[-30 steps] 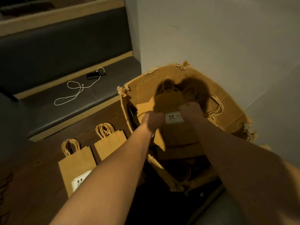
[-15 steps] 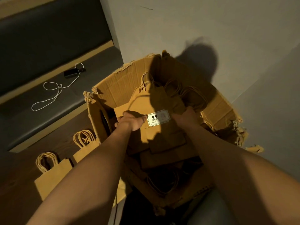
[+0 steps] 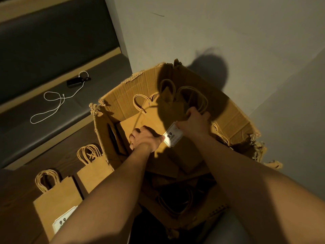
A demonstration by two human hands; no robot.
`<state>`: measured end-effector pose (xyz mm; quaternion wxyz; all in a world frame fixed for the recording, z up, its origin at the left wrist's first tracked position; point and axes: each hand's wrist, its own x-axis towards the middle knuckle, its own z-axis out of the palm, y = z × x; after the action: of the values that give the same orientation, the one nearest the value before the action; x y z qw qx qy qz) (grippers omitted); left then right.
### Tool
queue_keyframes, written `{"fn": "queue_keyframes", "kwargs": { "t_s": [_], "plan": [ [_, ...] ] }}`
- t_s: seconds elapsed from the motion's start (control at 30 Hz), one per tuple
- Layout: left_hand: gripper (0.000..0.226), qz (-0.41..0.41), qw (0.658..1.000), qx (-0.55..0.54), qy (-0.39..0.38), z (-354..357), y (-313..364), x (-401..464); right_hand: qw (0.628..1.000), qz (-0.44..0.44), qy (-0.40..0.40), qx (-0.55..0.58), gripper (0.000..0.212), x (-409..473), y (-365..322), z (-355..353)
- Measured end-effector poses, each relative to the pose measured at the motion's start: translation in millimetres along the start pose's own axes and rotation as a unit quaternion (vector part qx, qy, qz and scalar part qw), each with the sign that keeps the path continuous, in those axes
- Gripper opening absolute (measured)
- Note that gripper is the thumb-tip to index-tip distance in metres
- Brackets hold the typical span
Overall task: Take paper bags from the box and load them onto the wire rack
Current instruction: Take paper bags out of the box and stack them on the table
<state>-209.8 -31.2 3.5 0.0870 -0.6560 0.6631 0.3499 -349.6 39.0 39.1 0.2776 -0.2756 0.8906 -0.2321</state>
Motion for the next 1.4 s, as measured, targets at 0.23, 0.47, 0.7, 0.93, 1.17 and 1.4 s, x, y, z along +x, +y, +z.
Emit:
{"fn": "queue_keyframes", "kwargs": {
  "t_s": [0.23, 0.47, 0.7, 0.93, 1.17, 1.4],
  "plan": [
    [0.085, 0.029, 0.999, -0.012, -0.017, -5, -8, -5, 0.979, -0.017, -0.183, 0.093, 0.052, -3, -10, -15],
    [0.091, 0.023, 0.975, -0.217, -0.047, -16, -4, -11, 0.991, -0.101, -0.079, 0.036, 0.044, -10, -7, -21],
    [0.125, 0.020, 0.962, -0.264, 0.063, -43, -9, -32, 0.962, -0.060, -0.110, 0.241, 0.019, -15, -8, -65],
    [0.106, 0.097, 0.853, -0.512, -0.022, -86, -13, -41, 0.950, -0.064, -0.066, 0.299, 0.022, -22, -18, -116],
    [0.030, 0.137, 0.762, -0.629, -0.069, -132, -38, -62, 0.893, -0.065, -0.095, 0.436, 0.020, -45, -65, -87],
    [0.029, 0.071, 0.798, -0.598, -0.026, -181, -124, -73, 0.930, -0.196, -0.105, 0.293, 0.019, -75, -140, -35]
  ]
}}
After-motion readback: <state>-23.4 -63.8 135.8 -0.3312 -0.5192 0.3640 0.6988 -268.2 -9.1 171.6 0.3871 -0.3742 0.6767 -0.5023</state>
